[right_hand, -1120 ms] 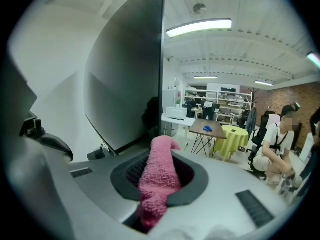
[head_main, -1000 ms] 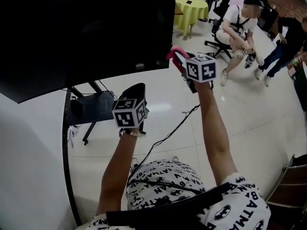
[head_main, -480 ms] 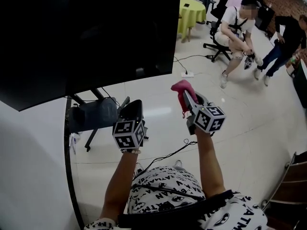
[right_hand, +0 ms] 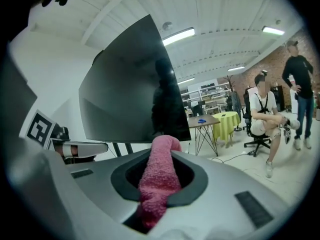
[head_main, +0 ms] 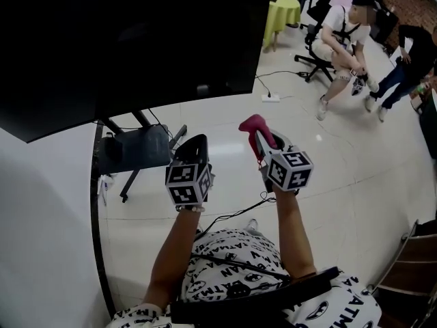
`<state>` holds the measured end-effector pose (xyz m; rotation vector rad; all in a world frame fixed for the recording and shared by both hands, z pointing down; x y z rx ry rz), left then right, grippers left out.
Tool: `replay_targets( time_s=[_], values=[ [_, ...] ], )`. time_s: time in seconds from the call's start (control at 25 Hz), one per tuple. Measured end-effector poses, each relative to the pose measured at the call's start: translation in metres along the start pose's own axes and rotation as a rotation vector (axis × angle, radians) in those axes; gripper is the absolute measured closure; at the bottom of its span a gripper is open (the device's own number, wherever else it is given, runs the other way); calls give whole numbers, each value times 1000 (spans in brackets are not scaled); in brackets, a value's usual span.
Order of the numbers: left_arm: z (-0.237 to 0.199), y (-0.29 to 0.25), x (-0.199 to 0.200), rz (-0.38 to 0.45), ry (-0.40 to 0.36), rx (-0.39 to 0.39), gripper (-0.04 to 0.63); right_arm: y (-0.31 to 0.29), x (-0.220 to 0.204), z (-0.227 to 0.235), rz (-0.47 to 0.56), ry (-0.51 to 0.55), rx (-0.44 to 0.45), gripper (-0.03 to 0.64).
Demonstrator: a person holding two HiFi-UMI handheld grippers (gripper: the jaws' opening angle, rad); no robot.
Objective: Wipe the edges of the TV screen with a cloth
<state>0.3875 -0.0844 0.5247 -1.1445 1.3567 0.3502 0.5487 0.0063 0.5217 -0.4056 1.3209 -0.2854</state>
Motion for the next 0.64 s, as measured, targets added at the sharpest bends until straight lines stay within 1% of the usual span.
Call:
replay_targets(
  time_s=[0.16, 0.64],
  values=[
    [-5, 1, -1, -2, 12, 4, 595, -7, 3, -11, -22, 39, 5, 555],
    [-4, 6, -4, 5, 32, 1, 595, -8, -1, -17, -45, 57, 19, 555]
  ],
)
Point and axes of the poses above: the fingertips, and each gripper's own axes: y backward along the fingers, z to its right, x out of its top, the point moved 2 cm from there along y, backward along the fingers, and after that the axes turned 12 degrees about -z, right-handed, at the moved point
